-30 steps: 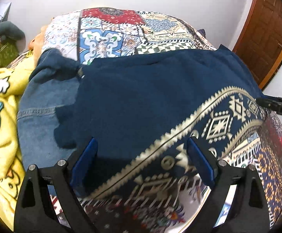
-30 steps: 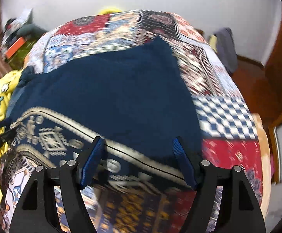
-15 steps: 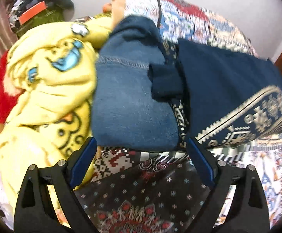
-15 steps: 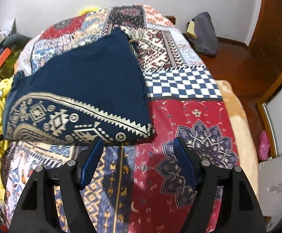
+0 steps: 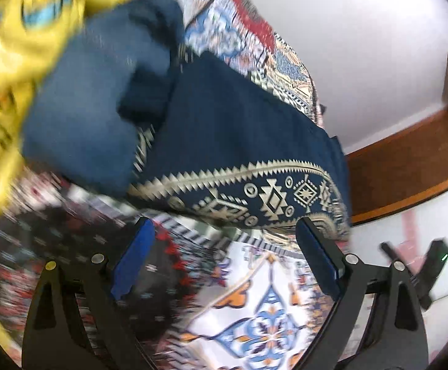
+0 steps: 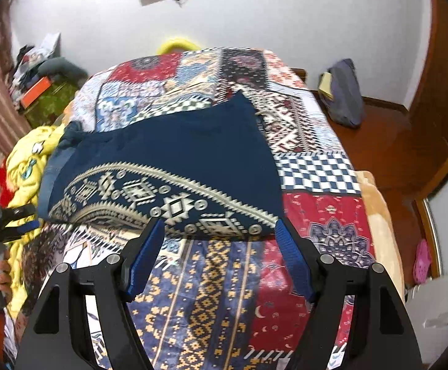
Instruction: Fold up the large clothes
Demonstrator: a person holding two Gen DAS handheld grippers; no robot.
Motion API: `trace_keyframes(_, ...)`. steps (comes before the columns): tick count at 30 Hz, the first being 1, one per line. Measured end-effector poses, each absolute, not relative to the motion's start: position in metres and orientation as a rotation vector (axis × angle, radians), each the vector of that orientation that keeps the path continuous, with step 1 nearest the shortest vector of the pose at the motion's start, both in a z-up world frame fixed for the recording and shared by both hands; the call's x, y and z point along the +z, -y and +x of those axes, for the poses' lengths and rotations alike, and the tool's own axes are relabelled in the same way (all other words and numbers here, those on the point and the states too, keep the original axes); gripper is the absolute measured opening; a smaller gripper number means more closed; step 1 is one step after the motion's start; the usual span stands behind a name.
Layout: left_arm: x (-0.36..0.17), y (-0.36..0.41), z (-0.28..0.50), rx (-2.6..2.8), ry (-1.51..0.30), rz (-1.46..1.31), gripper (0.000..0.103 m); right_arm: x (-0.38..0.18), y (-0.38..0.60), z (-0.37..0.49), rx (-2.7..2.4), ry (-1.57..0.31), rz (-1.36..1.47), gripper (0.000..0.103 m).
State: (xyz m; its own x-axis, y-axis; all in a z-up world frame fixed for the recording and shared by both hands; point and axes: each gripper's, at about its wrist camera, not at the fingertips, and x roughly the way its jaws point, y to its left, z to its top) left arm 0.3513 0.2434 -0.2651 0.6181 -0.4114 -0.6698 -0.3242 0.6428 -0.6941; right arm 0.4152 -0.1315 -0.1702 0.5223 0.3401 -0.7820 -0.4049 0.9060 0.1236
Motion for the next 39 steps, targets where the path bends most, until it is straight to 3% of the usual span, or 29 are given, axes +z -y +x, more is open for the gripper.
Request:
trace_keyframes(4,-0.292,-0.249,0.357,-0.088,-0.930,-1.051,0.090,-0.178,0.125,0.417,0.462,-0.927,-0.069,0.071)
trace_keyframes(9,-0.291,-0.256,0.361,-0.110,-0.862,-1.087,0.055,-0.191,0.118,0.424,0.467,-0.960,-0.049,0.071)
trace_keyframes(18,-0.311,-0.261,0.393,-0.054,-0.865,-1.091,0.055,-0.210,0.105,0.435,0.487,-1.005,-0.012,0.071)
trace_keyframes(26,-0.297,-0.272,0.415,0.036,-0.713,-1.017,0.054,-0.212,0.082,0.441,0.524,-1.009,-0.059,0.071)
trace_keyframes(28,-0.298,-0.274,0.430,0.093,-0.735,-0.983,0.049,-0.212,0.076,0.444,0.530,-1.006,-0.068,0.071)
trace_keyframes(29,-0.301,-0.276,0.436,0.124,-0.761,-0.976,0.029,-0.212,0.074,0.445,0.530,-1.005,-0.070,0.071)
trace_keyframes(30,-0.303,-0.278,0.445,0.155,-0.794,-0.969,0.017,-0.212,0.070,0.447,0.532,-1.006,-0.073,0.071)
trace_keyframes(39,-0.242,-0.287,0.441,0.117,-0.634,-0.893,0.010,-0.201,0.018,0.462,0.599,-0.987,-0.094,0.071)
